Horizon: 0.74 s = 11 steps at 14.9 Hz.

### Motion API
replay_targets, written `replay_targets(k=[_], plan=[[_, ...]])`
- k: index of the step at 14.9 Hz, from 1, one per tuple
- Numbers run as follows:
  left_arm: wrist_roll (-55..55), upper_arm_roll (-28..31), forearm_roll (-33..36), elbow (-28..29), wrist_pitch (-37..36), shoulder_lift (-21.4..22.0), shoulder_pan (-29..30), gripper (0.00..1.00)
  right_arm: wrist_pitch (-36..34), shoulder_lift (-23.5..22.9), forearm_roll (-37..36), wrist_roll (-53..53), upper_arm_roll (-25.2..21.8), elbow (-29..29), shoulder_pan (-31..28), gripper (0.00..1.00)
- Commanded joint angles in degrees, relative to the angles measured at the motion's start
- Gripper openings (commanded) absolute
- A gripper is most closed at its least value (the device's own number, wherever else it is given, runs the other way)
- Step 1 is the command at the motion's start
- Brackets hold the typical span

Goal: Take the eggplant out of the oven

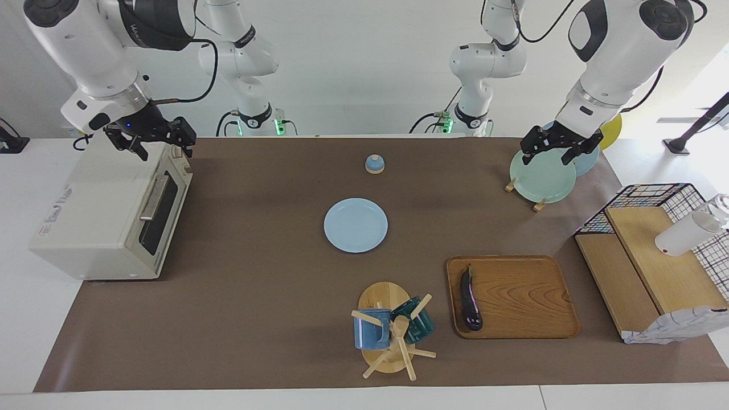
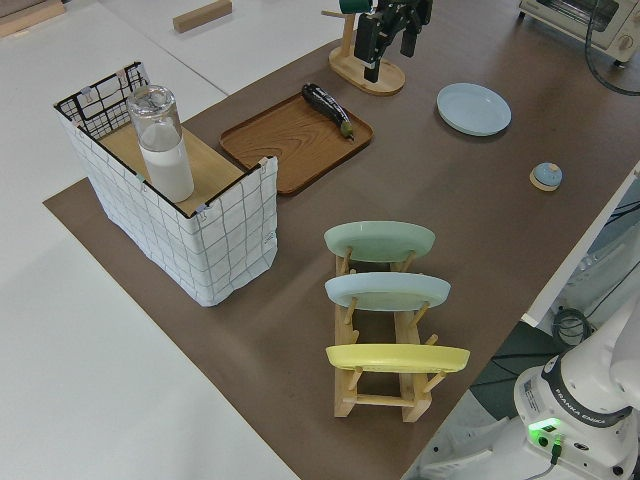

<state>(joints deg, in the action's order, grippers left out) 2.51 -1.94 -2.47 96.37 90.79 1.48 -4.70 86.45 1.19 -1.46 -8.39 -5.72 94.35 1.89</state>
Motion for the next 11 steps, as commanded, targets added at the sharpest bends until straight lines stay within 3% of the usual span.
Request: replay_targets(k=[1,11], plan=[[0.83,-0.43,1.07,-0.3,-0.16,0.63,0.74,1.0,0.92,1.09,1.11,0.75,0.18,1.1,-0.13,1.0],[0.3,-0.52,0.98,-0.31,-0.52,0.37,1.71,1.0,0.92,1.09,1.11,0.74,0.18,1.1,-0.04,1.0]])
